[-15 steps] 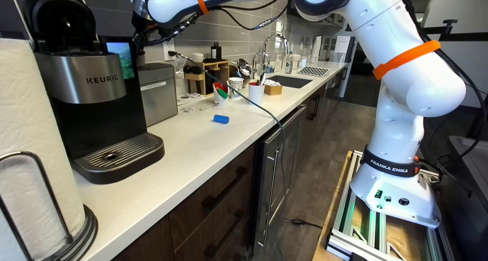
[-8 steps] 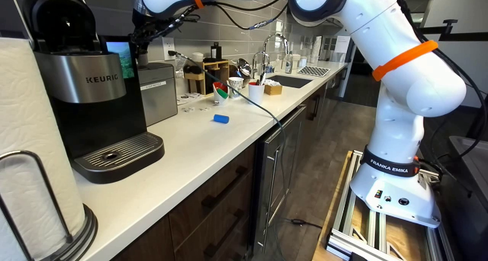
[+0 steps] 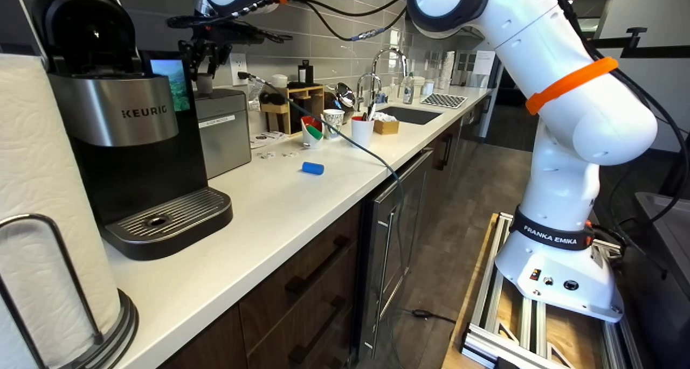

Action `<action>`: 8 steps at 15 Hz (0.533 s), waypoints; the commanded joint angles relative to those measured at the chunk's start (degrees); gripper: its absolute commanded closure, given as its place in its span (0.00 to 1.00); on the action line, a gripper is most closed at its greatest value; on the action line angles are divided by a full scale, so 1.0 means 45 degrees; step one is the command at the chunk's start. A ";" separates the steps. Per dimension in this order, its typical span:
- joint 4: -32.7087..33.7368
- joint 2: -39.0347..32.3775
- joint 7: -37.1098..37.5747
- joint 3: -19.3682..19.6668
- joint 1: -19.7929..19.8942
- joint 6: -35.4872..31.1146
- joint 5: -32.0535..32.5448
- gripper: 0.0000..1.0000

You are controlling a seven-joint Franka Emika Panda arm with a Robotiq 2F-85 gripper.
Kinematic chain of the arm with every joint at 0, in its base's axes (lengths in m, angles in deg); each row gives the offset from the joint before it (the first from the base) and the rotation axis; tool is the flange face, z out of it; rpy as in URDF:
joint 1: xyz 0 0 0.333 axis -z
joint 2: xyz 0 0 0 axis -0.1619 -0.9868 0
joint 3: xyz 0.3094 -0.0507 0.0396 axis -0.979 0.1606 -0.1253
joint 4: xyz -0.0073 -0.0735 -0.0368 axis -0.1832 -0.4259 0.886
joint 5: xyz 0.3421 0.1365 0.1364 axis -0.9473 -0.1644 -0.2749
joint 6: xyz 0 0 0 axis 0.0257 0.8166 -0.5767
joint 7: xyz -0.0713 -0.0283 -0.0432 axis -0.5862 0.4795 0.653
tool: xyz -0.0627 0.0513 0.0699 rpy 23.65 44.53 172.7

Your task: Put the coffee pod on the bin

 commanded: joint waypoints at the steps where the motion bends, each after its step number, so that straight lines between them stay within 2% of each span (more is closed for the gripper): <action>1: 0.0142 -0.0224 0.1926 0.0104 -0.0121 -0.0068 -0.0359 0.71; 2: 0.0169 -0.0241 0.2262 0.0147 -0.0173 -0.0108 -0.0224 0.71; 3: 0.0212 -0.0258 0.2565 0.0174 -0.0207 -0.0122 -0.0137 0.21; 4: 0.0240 -0.0269 0.2821 0.0196 -0.0224 -0.0187 -0.0089 0.19; 6: 0.0278 -0.0234 0.3232 0.0263 -0.0255 -0.0261 0.0027 0.05; 8: 0.0272 -0.0115 0.3488 0.0323 -0.0238 -0.0470 0.0104 0.00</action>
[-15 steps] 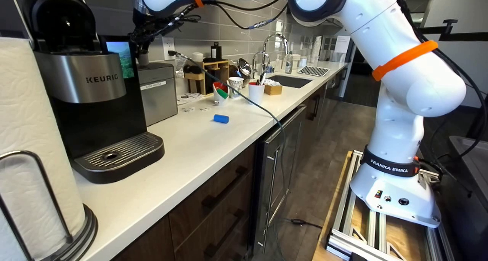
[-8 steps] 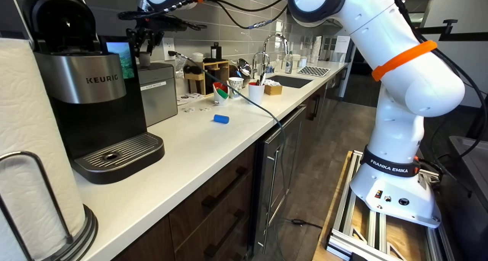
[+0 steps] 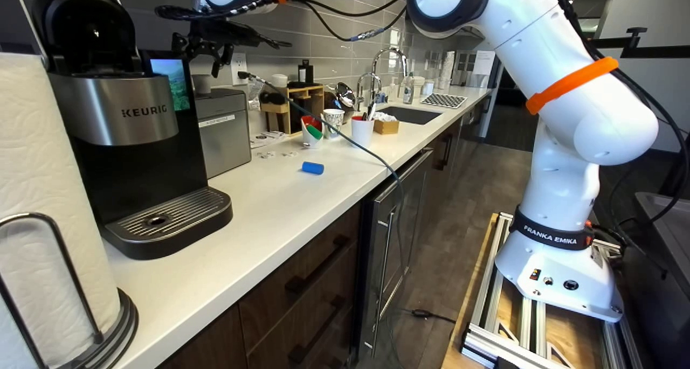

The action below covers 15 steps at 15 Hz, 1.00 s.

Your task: Put the coffee pod on the bin

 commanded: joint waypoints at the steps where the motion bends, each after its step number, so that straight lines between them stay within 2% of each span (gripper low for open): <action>1: 0.0218 0.0022 0.0608 0.0221 -0.0087 -0.0328 0.0145 0.00; 4: -0.0533 0.0925 -0.0100 0.0141 0.0043 -0.1010 0.0296 0.00; 10: -0.4194 0.3708 -0.1490 -0.0294 0.0377 -0.2918 0.0087 0.00; 12: -0.5262 0.4659 -0.1944 -0.0427 0.0367 -0.2548 0.0075 0.00; 15: -0.6932 0.6276 -0.3498 -0.0879 0.0715 -0.2353 -0.0458 0.00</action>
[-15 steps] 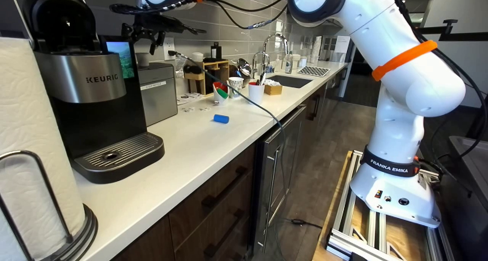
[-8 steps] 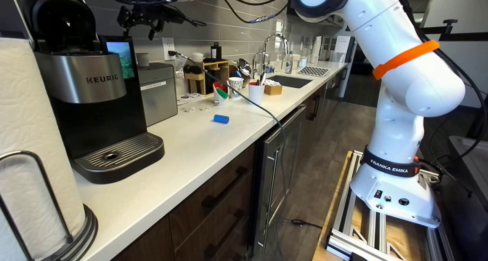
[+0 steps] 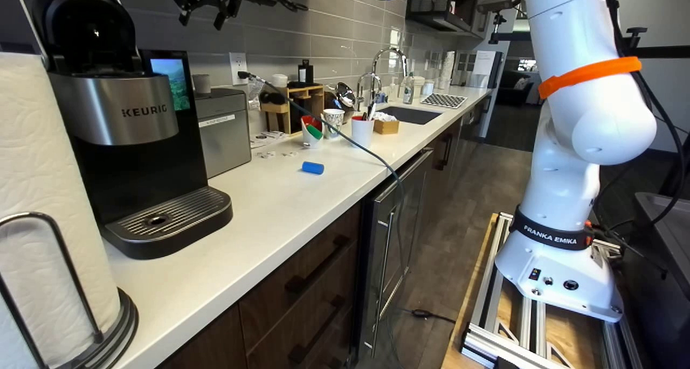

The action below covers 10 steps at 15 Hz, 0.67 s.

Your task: Put the coffee pod on the bin

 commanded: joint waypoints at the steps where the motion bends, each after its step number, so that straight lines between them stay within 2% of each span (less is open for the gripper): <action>1: -0.3095 0.2542 -0.1898 -0.0643 0.0540 0.0383 -0.0840 0.00; 3: -0.4365 0.3643 -0.3214 -0.0950 0.0792 0.0578 -0.1777 0.00; 5: -0.5554 0.4698 -0.3594 -0.0915 0.0848 0.0203 -0.2428 0.00; 10: -0.8563 0.7785 -0.1669 -0.0652 0.1015 0.0173 -0.2094 0.00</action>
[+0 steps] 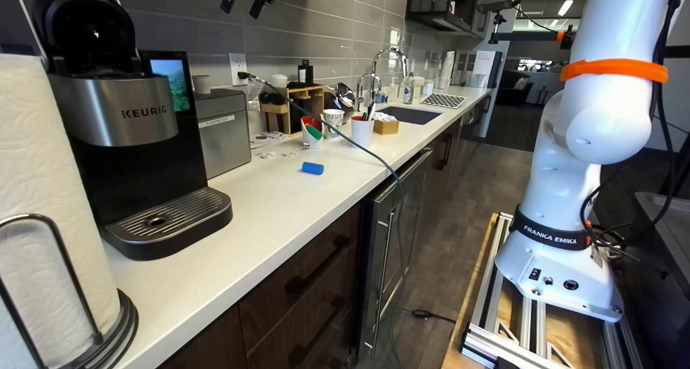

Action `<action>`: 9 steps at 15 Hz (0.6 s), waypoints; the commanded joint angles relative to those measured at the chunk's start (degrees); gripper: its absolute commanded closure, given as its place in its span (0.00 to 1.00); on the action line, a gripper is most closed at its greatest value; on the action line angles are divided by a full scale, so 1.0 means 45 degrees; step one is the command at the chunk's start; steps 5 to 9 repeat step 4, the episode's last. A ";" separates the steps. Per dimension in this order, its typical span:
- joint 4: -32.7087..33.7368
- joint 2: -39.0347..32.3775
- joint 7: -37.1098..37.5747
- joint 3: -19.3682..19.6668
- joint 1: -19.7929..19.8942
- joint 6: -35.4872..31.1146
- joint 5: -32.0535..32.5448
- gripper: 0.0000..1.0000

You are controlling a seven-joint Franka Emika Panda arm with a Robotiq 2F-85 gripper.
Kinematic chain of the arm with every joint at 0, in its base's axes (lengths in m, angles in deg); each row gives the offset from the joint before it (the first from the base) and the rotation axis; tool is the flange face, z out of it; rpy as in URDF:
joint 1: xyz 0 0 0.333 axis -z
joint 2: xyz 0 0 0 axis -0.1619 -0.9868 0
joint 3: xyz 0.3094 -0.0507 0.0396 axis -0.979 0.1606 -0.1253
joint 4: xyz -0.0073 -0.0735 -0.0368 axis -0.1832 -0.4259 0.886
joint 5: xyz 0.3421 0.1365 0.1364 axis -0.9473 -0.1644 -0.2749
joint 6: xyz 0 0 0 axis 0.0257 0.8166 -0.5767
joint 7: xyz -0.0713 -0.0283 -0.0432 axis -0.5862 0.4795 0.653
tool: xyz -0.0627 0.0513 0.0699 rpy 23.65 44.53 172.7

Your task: Put the coffee pod on the bin

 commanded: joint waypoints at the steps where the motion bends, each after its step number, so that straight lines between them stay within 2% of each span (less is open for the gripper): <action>1: -0.3083 0.2941 0.1526 0.0063 0.0357 -0.0404 0.0090 0.00; 2: -0.3711 0.3597 0.2120 0.0068 0.0559 -0.0837 0.0216 0.00; 3: -0.1787 0.1917 0.1159 -0.0030 0.0395 -0.0118 0.0030 0.00; 4: -0.2350 0.2524 0.1456 -0.0031 0.0532 -0.0282 0.0028 0.00; 9: -0.2350 0.2524 0.1456 -0.0031 0.0532 -0.0282 0.0028 0.00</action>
